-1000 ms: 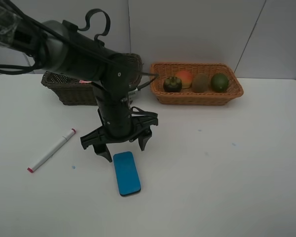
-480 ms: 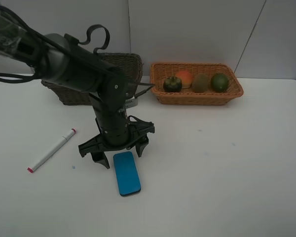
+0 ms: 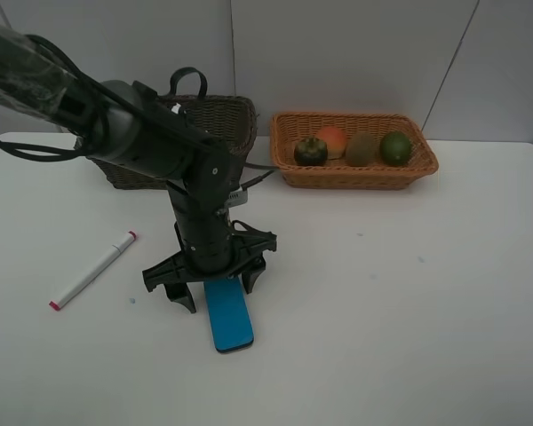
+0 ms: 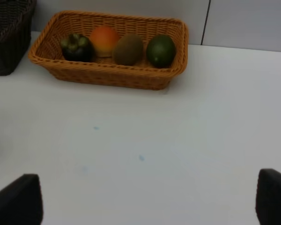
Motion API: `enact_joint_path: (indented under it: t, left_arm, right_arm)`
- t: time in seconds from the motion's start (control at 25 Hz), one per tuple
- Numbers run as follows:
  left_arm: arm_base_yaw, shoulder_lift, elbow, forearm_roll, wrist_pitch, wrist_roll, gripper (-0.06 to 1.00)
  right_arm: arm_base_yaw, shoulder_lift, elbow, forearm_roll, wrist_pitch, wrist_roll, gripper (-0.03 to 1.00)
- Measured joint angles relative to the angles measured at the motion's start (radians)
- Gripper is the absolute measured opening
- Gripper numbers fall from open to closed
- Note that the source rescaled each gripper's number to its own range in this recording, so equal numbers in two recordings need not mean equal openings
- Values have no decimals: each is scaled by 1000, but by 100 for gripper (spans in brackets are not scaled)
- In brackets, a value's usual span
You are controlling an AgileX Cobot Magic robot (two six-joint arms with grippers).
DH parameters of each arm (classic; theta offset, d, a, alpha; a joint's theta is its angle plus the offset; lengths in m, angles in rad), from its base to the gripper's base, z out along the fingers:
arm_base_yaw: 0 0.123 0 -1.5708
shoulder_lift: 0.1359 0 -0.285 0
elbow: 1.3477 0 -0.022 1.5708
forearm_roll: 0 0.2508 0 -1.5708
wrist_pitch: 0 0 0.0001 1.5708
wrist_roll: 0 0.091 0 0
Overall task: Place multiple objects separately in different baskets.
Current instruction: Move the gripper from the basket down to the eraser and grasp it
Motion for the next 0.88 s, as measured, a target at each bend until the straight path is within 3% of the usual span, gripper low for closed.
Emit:
enact_joint_path:
  t: [0.88]
  left_arm:
    - [0,0,0,0,-14,44,92]
  right_arm:
    - [0,0,0,0,0,0,99]
